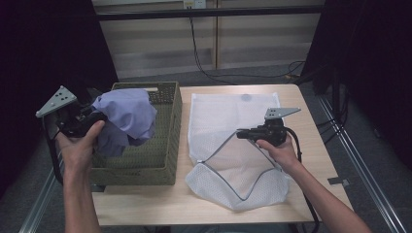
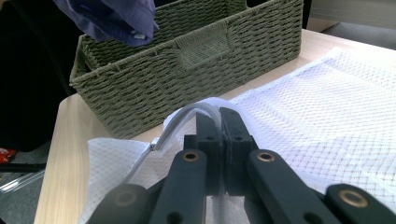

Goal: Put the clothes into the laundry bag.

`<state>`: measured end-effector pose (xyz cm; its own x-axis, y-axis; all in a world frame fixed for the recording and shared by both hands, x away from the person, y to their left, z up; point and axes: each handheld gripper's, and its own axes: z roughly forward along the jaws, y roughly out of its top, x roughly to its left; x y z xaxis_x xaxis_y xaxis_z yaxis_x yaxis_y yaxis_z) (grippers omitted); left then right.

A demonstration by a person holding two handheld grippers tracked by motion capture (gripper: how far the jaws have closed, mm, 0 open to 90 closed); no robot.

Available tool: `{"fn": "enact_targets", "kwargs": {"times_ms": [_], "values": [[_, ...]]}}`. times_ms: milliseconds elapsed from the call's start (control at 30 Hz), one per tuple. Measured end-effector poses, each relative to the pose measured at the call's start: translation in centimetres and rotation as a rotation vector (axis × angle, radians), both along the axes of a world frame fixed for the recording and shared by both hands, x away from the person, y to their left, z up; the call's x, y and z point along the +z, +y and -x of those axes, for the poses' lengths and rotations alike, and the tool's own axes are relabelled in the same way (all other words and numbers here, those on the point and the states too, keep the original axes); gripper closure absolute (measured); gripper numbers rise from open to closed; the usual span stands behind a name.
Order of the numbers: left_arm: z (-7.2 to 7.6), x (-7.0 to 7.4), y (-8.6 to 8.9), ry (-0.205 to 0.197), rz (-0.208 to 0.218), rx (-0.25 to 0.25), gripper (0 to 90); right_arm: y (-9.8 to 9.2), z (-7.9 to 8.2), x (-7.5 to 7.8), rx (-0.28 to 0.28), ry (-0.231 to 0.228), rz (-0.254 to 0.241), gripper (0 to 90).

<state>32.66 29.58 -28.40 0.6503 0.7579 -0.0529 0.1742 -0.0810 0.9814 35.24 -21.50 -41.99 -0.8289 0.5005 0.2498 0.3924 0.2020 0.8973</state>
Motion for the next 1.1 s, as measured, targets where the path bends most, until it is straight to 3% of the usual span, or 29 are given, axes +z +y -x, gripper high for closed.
{"fn": "enact_targets", "kwargs": {"times_ms": [333,467,800,1100], "values": [[1.6,1.8,-0.4,-0.070,0.026,-0.018,80.7,0.1,0.0,0.0,0.003,0.000,0.002,88.4],[2.0,2.2,-0.4,-0.088,0.061,-0.042,80.6,0.1,0.0,-0.1,0.002,0.000,0.002,88.4],[3.6,3.7,-1.4,-0.151,0.034,-0.075,80.7,0.1,0.0,-0.1,0.003,0.000,0.002,88.4],[4.3,4.5,-2.4,-0.176,0.024,-0.102,80.7,0.1,0.0,-0.1,0.003,0.000,0.003,88.4]]}}
